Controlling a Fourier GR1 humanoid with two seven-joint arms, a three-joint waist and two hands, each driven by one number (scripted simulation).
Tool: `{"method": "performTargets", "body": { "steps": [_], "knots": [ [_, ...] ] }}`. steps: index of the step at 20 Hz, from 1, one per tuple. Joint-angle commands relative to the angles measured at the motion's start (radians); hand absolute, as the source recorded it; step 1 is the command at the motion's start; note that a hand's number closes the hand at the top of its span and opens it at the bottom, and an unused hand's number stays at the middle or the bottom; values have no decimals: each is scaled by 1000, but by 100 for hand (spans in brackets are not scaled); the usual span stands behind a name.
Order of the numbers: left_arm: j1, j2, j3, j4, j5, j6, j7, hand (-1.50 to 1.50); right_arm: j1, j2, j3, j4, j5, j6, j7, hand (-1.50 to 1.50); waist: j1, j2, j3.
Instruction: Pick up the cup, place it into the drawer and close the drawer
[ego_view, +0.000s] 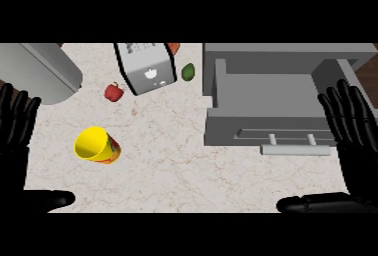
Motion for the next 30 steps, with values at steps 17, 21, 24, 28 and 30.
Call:
{"method": "performTargets", "body": {
  "steps": [17, 21, 24, 28, 30],
  "knots": [
    [-88, 66, 162, 572, 53, -109, -191, -150, -127, -15, -43, 91, -33, 67, 49, -150, -11, 1, -2],
    [-24, 20, 147, 644, -24, -68, -308, -150, -194, -25, -49, 91, -21, 47, 102, -150, -8, 1, -2],
    [-111, 71, 198, 902, -32, -109, -442, -150, -228, -16, -58, 210, -31, 70, 27, -150, -11, 3, -2],
    [-85, 71, 183, 962, -44, -132, -496, -150, -269, -36, -86, 156, -36, 48, 116, -150, -9, 1, -2],
    [-126, 71, 184, 1072, -61, -124, -542, -150, -204, -48, -105, 121, -92, 101, 90, -150, -13, 2, -2]
  ]
}}
